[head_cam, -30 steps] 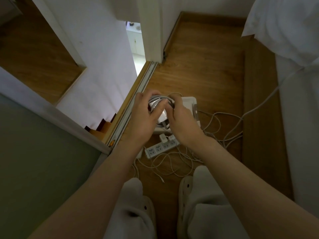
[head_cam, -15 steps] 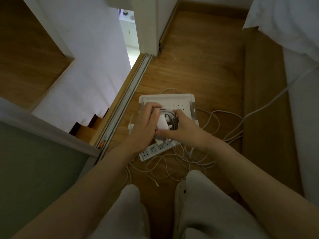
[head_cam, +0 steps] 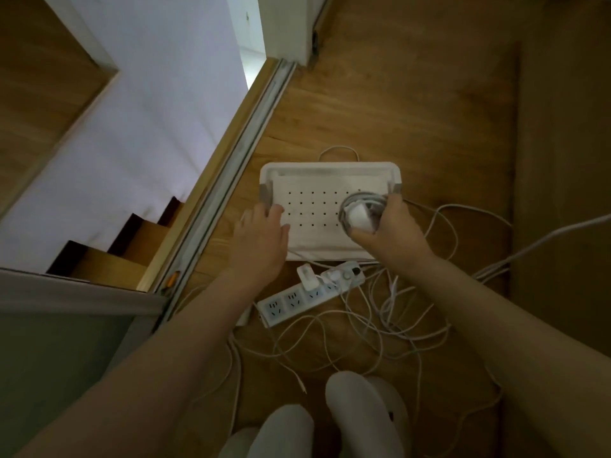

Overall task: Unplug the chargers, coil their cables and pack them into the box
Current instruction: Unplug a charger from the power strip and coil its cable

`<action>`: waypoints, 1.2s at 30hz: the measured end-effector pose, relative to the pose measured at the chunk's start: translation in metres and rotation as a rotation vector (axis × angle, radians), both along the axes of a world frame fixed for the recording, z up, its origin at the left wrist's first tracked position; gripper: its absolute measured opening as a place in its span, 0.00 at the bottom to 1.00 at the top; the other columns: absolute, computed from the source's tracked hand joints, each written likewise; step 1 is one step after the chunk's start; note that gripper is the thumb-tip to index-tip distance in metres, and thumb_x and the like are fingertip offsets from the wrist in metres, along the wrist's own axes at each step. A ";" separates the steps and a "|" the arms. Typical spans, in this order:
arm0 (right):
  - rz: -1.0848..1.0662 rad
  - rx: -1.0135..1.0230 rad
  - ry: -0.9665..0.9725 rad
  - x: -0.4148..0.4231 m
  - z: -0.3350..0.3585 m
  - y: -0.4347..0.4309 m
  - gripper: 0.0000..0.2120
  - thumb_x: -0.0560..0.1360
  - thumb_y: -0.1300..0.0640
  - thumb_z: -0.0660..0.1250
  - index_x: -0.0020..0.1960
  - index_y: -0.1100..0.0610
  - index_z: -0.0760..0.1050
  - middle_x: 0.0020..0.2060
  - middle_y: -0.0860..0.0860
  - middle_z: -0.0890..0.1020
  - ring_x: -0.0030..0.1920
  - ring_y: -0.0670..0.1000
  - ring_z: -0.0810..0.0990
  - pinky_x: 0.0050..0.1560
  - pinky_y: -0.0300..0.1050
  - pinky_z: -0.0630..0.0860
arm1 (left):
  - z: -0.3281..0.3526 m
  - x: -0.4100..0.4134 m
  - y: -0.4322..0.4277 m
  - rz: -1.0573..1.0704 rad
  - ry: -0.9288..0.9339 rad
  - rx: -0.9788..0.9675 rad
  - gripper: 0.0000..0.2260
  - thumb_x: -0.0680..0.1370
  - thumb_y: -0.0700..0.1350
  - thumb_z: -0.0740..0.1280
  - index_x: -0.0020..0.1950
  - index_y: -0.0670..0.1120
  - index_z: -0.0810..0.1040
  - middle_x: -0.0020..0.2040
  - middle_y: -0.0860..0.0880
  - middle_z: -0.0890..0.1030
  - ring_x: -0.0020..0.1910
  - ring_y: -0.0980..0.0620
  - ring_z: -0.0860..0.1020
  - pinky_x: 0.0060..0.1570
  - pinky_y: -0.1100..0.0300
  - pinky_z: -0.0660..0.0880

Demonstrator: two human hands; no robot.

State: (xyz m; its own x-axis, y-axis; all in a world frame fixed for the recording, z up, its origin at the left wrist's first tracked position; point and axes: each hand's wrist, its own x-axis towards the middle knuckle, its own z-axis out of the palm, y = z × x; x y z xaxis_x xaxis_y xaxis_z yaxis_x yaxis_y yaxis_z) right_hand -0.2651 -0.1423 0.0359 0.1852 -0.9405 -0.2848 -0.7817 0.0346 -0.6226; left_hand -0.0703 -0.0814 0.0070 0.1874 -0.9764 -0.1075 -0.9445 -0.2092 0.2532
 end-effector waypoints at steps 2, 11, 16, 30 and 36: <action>0.060 -0.042 0.101 0.015 -0.020 -0.017 0.30 0.67 0.49 0.73 0.61 0.60 0.64 0.56 0.57 0.72 0.55 0.59 0.73 0.54 0.56 0.75 | -0.021 0.015 -0.017 0.057 -0.050 0.079 0.15 0.82 0.49 0.55 0.64 0.43 0.68 0.60 0.43 0.73 0.58 0.45 0.71 0.57 0.52 0.70; 0.252 -0.113 0.285 0.055 -0.073 -0.039 0.29 0.73 0.49 0.67 0.66 0.61 0.59 0.60 0.59 0.68 0.58 0.58 0.69 0.49 0.47 0.68 | -0.061 0.013 -0.063 0.177 -0.093 0.329 0.27 0.81 0.52 0.58 0.74 0.37 0.56 0.69 0.37 0.66 0.67 0.40 0.66 0.66 0.50 0.64; 0.178 -0.094 0.206 0.049 -0.086 -0.041 0.28 0.73 0.47 0.66 0.66 0.61 0.61 0.59 0.59 0.69 0.58 0.58 0.69 0.52 0.51 0.71 | -0.075 0.026 -0.075 0.230 -0.143 0.300 0.20 0.79 0.54 0.61 0.63 0.42 0.68 0.58 0.42 0.77 0.58 0.42 0.75 0.60 0.45 0.71; 0.088 -0.046 0.150 0.034 -0.099 -0.044 0.29 0.73 0.47 0.67 0.66 0.62 0.61 0.61 0.58 0.68 0.62 0.57 0.66 0.60 0.55 0.70 | -0.089 0.049 -0.065 0.334 0.246 0.117 0.14 0.82 0.42 0.56 0.37 0.44 0.70 0.32 0.49 0.72 0.33 0.50 0.72 0.28 0.62 0.65; 0.113 -0.071 0.156 0.033 -0.101 -0.043 0.32 0.73 0.45 0.67 0.67 0.61 0.60 0.61 0.58 0.68 0.62 0.57 0.66 0.58 0.52 0.70 | -0.066 0.013 -0.070 0.123 0.013 -0.033 0.18 0.81 0.45 0.57 0.72 0.47 0.64 0.64 0.42 0.70 0.62 0.44 0.69 0.61 0.51 0.68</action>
